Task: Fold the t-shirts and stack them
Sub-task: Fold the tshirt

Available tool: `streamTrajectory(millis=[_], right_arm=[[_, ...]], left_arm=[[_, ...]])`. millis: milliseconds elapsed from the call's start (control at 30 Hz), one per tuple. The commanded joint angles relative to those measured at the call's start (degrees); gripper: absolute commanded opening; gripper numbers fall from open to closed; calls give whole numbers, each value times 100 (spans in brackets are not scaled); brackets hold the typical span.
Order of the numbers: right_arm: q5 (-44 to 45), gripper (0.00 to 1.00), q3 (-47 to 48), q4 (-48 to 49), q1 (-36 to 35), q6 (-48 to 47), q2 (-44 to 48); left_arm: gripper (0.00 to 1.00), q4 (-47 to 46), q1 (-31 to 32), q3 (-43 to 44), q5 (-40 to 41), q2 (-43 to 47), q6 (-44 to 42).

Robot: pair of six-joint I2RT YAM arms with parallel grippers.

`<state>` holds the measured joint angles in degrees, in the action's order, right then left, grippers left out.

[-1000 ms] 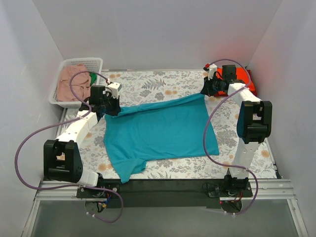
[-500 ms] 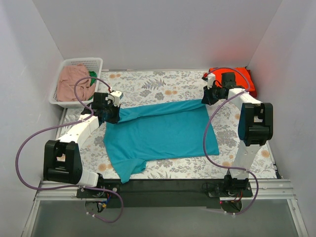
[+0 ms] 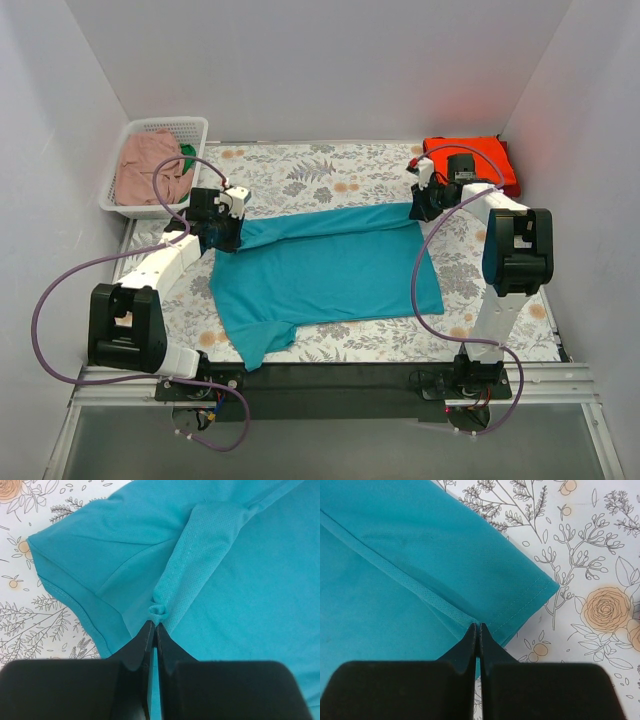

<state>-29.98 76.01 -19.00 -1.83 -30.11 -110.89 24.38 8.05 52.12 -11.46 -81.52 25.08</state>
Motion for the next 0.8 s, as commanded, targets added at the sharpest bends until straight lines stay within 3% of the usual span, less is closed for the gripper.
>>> streamTrajectory(millis=[0, 100, 133, 167, 267, 333, 400, 433, 567, 767], right_arm=[[-34, 1, 19, -269, 42, -293, 261], [18, 8, 186, -692, 51, -618, 217], [62, 15, 204, -753, 51, -732, 234], [132, 33, 213, -841, 77, -786, 261], [45, 57, 344, -973, 121, -830, 392], [-25, 63, 423, -1070, 130, -839, 445], [-131, 60, 625, -1149, 121, -664, 332], [-149, 51, 739, -1210, 130, -585, 262], [-123, 30, 1197, -1466, -45, -338, -160], [158, 25, 1241, -1501, -310, -206, -582]], left_arm=[[0, 251, 12, 79, -242, 40, -301], [0, 681, 12, 149, -602, -22, -696], [6, 891, 12, 176, -785, -14, -837], [20, 1006, 12, 193, -865, -5, -1056], [42, 1358, 3, 404, -1242, 48, -1277], [47, 1359, 3, 596, -1393, 5, -1278], [50, 1271, 3, 755, -1508, -153, -1173], [50, 1114, 3, 834, -1490, -267, -1059], [51, 955, 3, 1597, -1429, -1267, -479], [51, 805, 91, 2311, -1666, -2174, 102]])
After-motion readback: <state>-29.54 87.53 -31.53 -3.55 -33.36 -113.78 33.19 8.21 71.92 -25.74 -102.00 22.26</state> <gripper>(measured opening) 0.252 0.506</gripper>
